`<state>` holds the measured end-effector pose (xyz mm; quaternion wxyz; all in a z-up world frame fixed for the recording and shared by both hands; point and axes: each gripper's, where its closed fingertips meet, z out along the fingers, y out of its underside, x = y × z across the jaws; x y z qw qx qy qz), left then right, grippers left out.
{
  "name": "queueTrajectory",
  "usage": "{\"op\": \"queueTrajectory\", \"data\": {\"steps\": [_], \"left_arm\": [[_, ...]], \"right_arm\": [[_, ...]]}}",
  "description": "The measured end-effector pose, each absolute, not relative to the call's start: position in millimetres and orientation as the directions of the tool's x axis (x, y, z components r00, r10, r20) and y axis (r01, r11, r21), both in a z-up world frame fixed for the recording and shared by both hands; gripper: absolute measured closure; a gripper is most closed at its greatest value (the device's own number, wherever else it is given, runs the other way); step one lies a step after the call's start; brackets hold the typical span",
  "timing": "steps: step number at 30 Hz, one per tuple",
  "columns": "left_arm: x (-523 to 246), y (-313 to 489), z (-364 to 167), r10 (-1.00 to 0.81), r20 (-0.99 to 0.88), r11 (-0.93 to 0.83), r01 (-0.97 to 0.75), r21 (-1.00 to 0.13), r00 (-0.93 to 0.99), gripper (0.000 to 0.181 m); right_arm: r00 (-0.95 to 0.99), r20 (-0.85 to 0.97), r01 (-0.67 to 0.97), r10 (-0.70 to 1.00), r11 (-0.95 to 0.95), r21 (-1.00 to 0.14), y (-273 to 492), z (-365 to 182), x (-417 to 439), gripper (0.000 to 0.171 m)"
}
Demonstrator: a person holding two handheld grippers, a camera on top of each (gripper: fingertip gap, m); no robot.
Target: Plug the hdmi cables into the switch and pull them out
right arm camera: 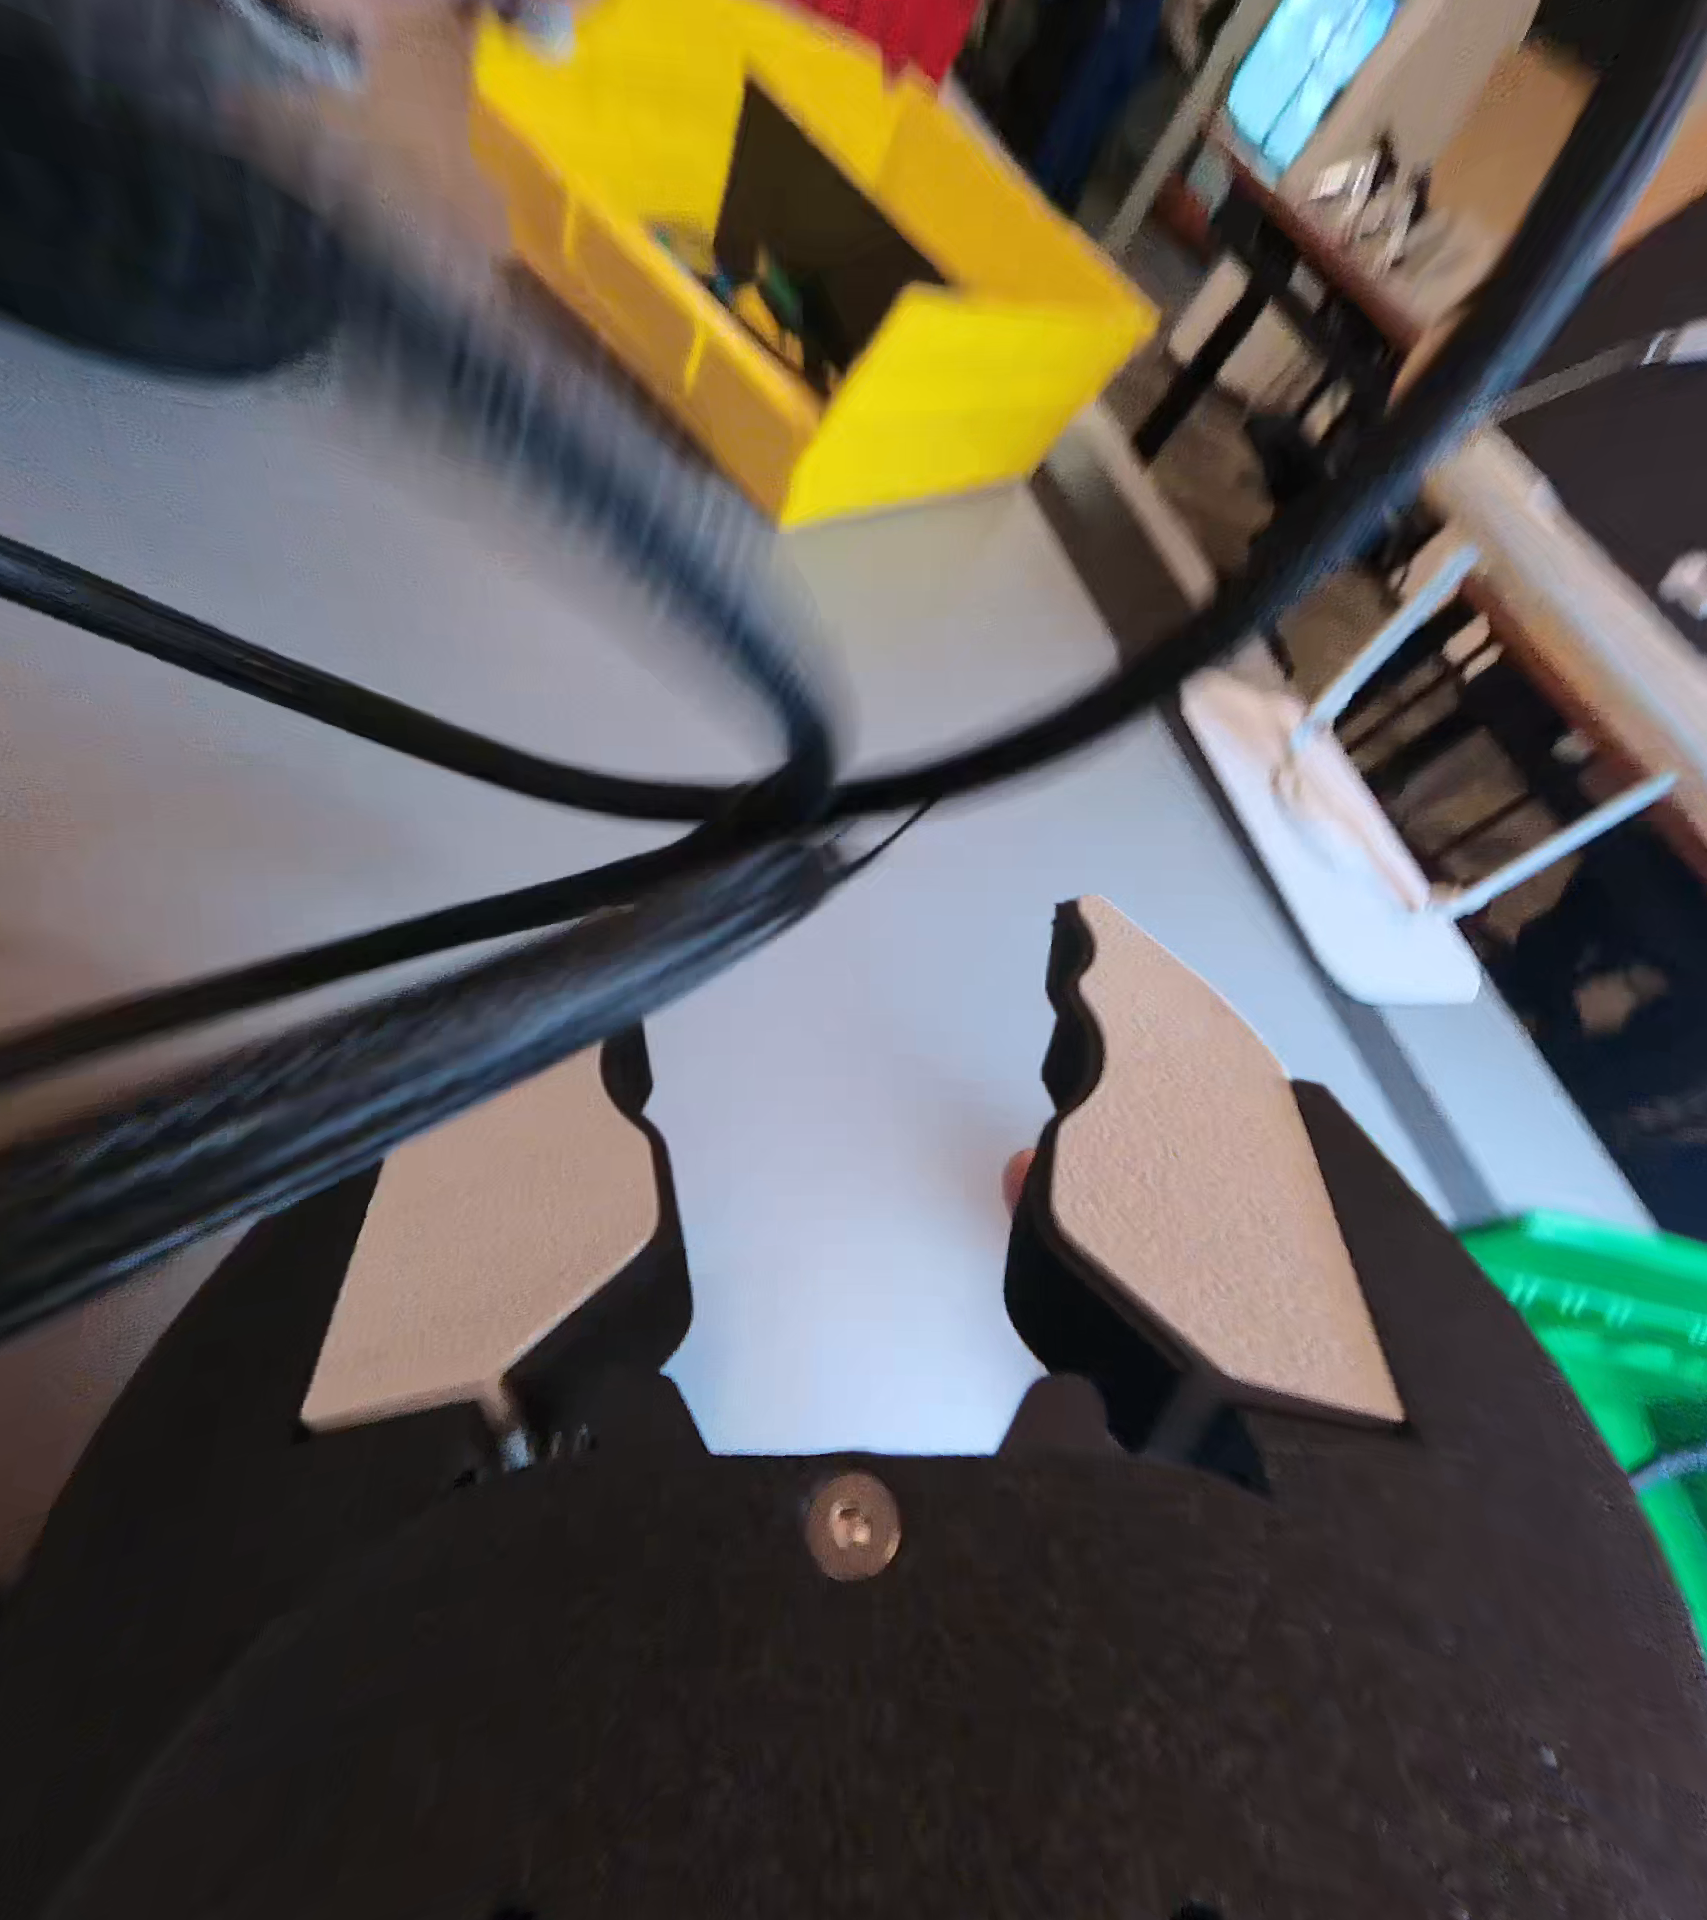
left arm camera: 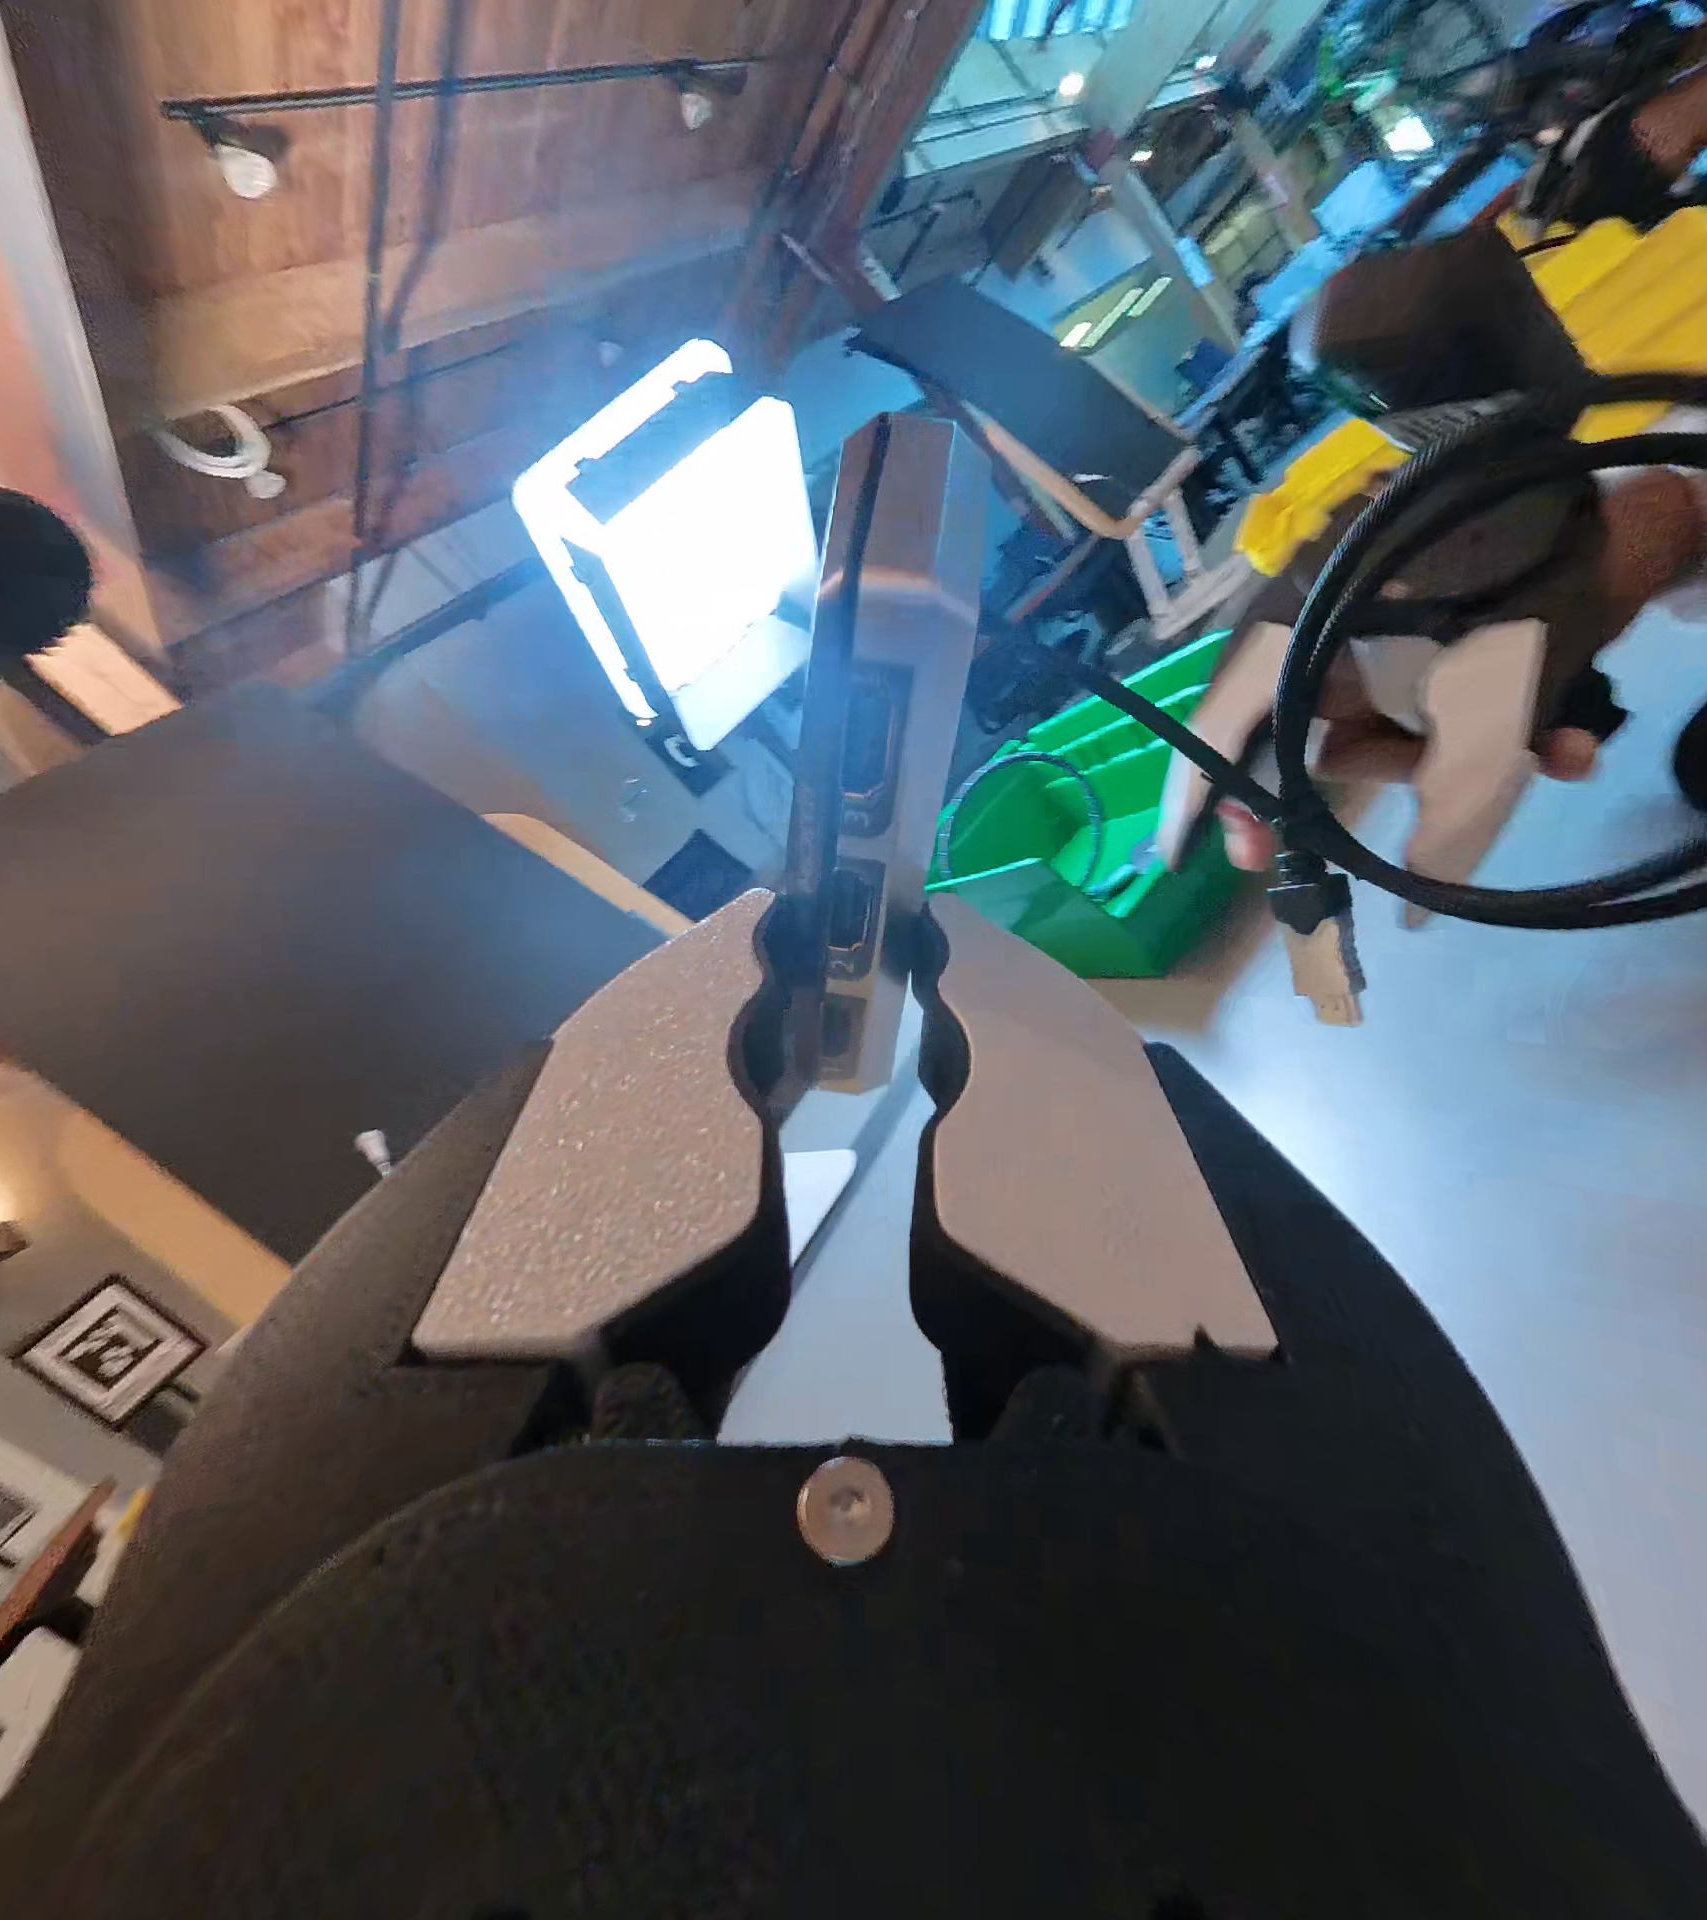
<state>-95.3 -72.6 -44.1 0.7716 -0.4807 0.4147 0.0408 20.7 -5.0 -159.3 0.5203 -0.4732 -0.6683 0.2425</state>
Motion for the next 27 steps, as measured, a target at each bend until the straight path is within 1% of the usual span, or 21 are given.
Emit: {"op": "queueTrajectory", "data": {"steps": [1,2,4,7,8,10,12,13,14,15,17,20,22,24,27], "left_arm": [[-88,-74,-51,-0.367,-0.686,0.535,-0.46,-0.708,0.629,0.159],[-80,-76,-57,-0.407,-0.687,0.537,-0.451,-0.713,0.602,0.159],[-69,-80,-68,-0.464,-0.696,0.531,-0.457,-0.714,0.548,0.16],[-65,-85,-77,-0.485,-0.728,0.531,-0.498,-0.686,0.485,0.16],[-66,-85,-78,-0.485,-0.732,0.523,-0.512,-0.681,0.478,0.16],[-72,-81,-81,-0.473,-0.745,0.502,-0.551,-0.667,0.47,0.16],[-78,-77,-85,-0.475,-0.747,0.475,-0.579,-0.663,0.465,0.16],[-80,-74,-89,-0.479,-0.746,0.454,-0.596,-0.662,0.463,0.16],[-81,-72,-93,-0.481,-0.752,0.447,-0.612,-0.653,0.451,0.16],[-78,-73,-97,-0.502,-0.747,0.442,-0.612,-0.656,0.437,0.16],[-65,-79,-109,-0.585,-0.706,0.424,-0.592,-0.685,0.398,0.16],[-53,-80,-131,-0.63,-0.704,0.396,-0.643,-0.655,0.329,0.16],[-51,-79,-143,-0.662,-0.679,0.366,-0.654,-0.662,0.317,0.16],[-49,-79,-149,-0.677,-0.668,0.356,-0.656,-0.666,0.31,0.16],[-43,-80,-149,-0.672,-0.677,0.369,-0.657,-0.658,0.3,0.16]], "right_arm": [[-0.02,0.478,0.34,0.878,0.455,-0.823,-11,-147,13,0.084],[-0.033,0.469,0.31,0.883,0.455,-0.835,-16,-137,5,0.078],[-0.072,0.449,0.246,0.891,0.452,-0.857,-28,-122,-6,0.075],[-0.128,0.398,0.193,0.908,0.417,-0.888,-46,-110,-14,0.065],[-0.144,0.369,0.17,0.918,0.39,-0.905,-52,-106,-13,0.066],[-0.155,0.333,0.192,0.93,0.359,-0.913,-55,-108,-8,0.068],[-0.115,0.295,0.16,0.949,0.31,-0.937,-50,-101,0,0.077],[-0.095,0.278,0.139,0.956,0.289,-0.947,-47,-97,4,0.079],[-0.073,0.293,0.155,0.953,0.301,-0.941,-43,-99,7,0.08],[-0.044,0.348,0.201,0.936,0.35,-0.915,-38,-104,8,0.081],[-0.033,0.486,0.317,0.873,0.471,-0.823,-33,-120,7,0.08],[-0.063,0.651,0.406,0.756,0.616,-0.676,-37,-134,-3,0.083],[-0.106,0.725,0.428,0.68,0.69,-0.584,-41,-135,-8,0.095],[-0.164,0.772,0.436,0.615,0.747,-0.502,-48,-134,-14,0.102],[-0.251,0.795,0.417,0.552,0.803,-0.426,-62,-133,-26,0.113]]}}
